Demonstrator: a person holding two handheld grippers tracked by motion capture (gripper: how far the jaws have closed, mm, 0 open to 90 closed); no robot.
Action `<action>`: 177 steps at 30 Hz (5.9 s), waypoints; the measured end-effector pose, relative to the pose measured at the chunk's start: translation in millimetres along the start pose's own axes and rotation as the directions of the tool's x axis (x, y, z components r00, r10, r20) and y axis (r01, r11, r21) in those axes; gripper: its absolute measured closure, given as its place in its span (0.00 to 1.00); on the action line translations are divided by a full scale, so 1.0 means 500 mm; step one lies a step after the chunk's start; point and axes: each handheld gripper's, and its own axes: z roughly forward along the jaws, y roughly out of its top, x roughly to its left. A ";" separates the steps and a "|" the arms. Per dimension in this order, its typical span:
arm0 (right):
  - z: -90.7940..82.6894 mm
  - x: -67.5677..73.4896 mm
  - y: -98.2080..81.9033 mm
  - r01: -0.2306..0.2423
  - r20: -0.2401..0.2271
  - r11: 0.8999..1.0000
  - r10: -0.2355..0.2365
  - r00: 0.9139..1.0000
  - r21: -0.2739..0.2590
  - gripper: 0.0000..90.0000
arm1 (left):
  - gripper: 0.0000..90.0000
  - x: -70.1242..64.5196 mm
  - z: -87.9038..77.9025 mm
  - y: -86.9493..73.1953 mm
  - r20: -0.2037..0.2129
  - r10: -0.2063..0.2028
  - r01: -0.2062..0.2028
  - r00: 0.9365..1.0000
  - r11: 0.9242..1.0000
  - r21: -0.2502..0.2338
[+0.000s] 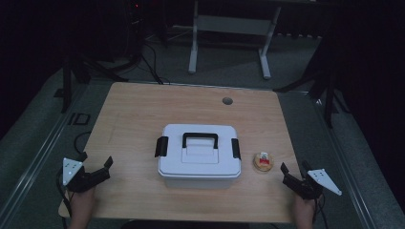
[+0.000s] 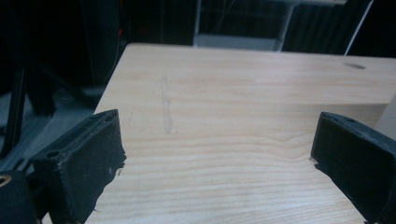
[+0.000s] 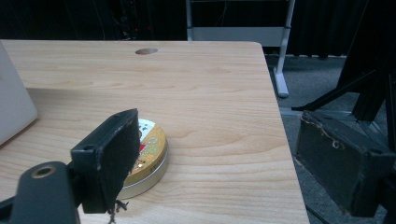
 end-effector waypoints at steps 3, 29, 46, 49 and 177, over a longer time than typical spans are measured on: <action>-0.001 -0.001 -0.001 -0.006 0.000 1.000 0.006 1.000 0.004 0.15 | 0.02 0.000 0.007 0.012 -0.011 0.015 -0.015 1.000 0.999 0.036; 0.004 0.003 -0.002 0.008 -0.013 0.999 -0.007 1.000 0.031 0.15 | 0.02 0.017 0.033 0.053 0.293 0.057 -0.214 0.955 0.814 0.540; 0.000 0.002 -0.001 -0.002 -0.029 1.000 0.002 1.000 0.018 0.15 | 0.04 0.031 0.032 0.072 0.494 0.139 -0.463 0.858 0.625 0.629; 0.001 0.003 -0.001 0.003 -0.031 1.000 -0.003 1.000 0.019 0.15 | 0.04 0.030 0.033 0.082 0.511 0.153 -0.490 0.846 0.599 0.633; 0.006 -0.003 -0.002 -0.019 -0.123 0.999 0.025 0.992 0.049 0.15 | 0.16 -0.525 0.242 0.426 0.944 0.256 -0.978 0.210 0.048 0.204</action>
